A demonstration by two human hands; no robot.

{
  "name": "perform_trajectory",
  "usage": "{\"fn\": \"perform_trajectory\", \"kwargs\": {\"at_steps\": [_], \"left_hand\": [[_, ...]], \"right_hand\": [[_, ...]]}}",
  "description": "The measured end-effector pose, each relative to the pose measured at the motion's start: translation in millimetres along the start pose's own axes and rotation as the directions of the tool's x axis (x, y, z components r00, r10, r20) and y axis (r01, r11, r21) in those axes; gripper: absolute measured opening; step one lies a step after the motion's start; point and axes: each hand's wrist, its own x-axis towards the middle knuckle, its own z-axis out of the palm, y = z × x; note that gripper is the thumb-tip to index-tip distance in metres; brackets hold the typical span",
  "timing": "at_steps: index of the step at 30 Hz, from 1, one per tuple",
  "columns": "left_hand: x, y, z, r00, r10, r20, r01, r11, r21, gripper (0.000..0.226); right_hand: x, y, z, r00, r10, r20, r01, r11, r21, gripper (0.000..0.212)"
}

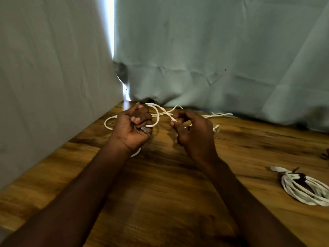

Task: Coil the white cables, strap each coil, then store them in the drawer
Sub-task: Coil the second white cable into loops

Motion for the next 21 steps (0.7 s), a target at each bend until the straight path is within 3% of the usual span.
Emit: {"fn": "perform_trajectory", "kwargs": {"at_steps": [3, 7, 12, 15, 16, 18, 21], "left_hand": [[-1, 2, -2, 0.998, 0.054, -0.035, -0.055, 0.998, -0.02, 0.036], [0, 7, -1, 0.991, 0.109, -0.071, -0.116, 0.989, -0.09, 0.028], [-2, -5, 11, 0.978, 0.168, -0.126, -0.165, 0.986, 0.036, 0.042], [-1, -5, 11, 0.979, 0.154, -0.131, -0.153, 0.988, 0.02, 0.052], [0, -5, 10, 0.977, 0.161, -0.138, -0.16, 0.987, 0.02, 0.052], [1, -6, 9, 0.964, 0.204, -0.172, -0.203, 0.979, 0.024, 0.045], [2, -7, 13, 0.928, 0.277, -0.249, -0.271, 0.961, 0.059, 0.036]], "right_hand": [[2, 5, -4, 0.984, -0.174, -0.023, 0.166, 0.963, -0.212, 0.016], [3, 8, -9, 0.981, -0.19, -0.026, 0.173, 0.934, -0.311, 0.01], [3, 4, -7, 0.999, 0.05, 0.005, -0.042, 0.877, -0.479, 0.01], [3, -3, -4, 0.968, 0.246, 0.059, -0.217, 0.928, -0.304, 0.022], [3, -6, -3, 0.926, 0.362, 0.107, -0.34, 0.923, -0.18, 0.027], [2, -14, -1, 0.774, 0.564, 0.288, -0.595, 0.803, 0.025, 0.032], [2, -26, -4, 0.498, 0.6, 0.626, -0.806, 0.586, 0.08, 0.031]]}}
